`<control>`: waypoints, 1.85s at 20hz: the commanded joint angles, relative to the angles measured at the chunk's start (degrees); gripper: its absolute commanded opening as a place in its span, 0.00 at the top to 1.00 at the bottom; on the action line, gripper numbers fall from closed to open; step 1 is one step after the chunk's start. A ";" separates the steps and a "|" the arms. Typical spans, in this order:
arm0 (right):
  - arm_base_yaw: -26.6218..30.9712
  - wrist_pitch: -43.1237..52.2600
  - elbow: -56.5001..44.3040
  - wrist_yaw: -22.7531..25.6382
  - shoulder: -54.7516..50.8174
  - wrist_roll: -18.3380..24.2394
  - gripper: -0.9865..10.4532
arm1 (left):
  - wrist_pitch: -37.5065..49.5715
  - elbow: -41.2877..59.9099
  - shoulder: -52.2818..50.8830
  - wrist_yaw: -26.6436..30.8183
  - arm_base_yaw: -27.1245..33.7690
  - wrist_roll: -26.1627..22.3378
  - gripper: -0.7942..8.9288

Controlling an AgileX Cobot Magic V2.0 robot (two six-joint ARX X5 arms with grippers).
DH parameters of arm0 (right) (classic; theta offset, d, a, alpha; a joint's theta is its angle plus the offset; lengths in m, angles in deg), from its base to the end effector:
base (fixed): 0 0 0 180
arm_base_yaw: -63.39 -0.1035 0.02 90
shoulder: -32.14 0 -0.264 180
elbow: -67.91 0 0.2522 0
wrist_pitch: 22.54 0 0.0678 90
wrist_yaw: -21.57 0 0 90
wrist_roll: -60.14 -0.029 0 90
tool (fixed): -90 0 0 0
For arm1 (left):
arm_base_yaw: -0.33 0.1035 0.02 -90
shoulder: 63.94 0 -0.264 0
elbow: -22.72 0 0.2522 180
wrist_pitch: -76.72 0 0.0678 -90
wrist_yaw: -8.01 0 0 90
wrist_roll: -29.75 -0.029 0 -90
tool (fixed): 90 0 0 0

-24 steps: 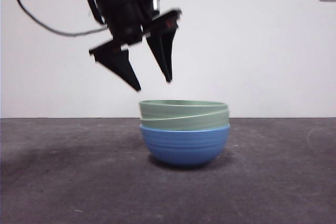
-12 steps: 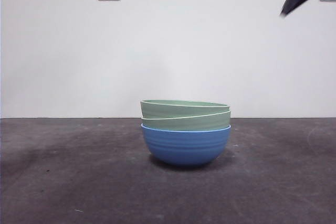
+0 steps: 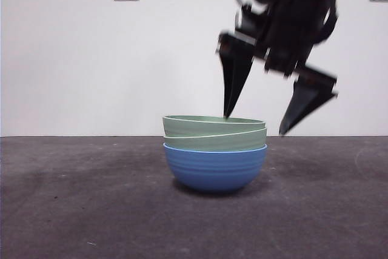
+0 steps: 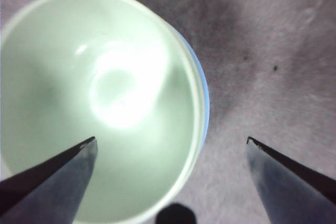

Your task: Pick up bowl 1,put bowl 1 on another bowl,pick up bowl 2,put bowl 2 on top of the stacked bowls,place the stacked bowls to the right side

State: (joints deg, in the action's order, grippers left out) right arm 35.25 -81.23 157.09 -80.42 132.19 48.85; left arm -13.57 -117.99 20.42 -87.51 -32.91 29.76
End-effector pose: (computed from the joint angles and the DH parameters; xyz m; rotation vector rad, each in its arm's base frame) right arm 0.3034 0.1691 0.2258 -0.0083 1.2765 0.4867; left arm 0.1775 -0.1196 0.5222 0.1444 0.5860 -0.6562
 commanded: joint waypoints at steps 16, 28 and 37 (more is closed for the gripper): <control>0.39 1.14 -0.24 -1.09 5.09 -1.03 0.84 | -2.82 0.04 -0.90 -0.07 -0.07 -0.46 0.55; 0.46 1.20 -0.24 -1.64 4.79 -0.68 0.92 | -2.82 0.04 -0.90 -0.07 -0.07 -0.44 0.55; 9.20 1.18 -0.24 -1.55 -3.13 0.90 0.92 | -2.82 0.04 -0.90 -0.28 -0.07 -0.48 0.55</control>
State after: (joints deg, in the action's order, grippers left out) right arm 44.32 -80.31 157.07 -81.91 128.65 49.24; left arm -13.57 -118.01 19.56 -87.55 -32.91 29.76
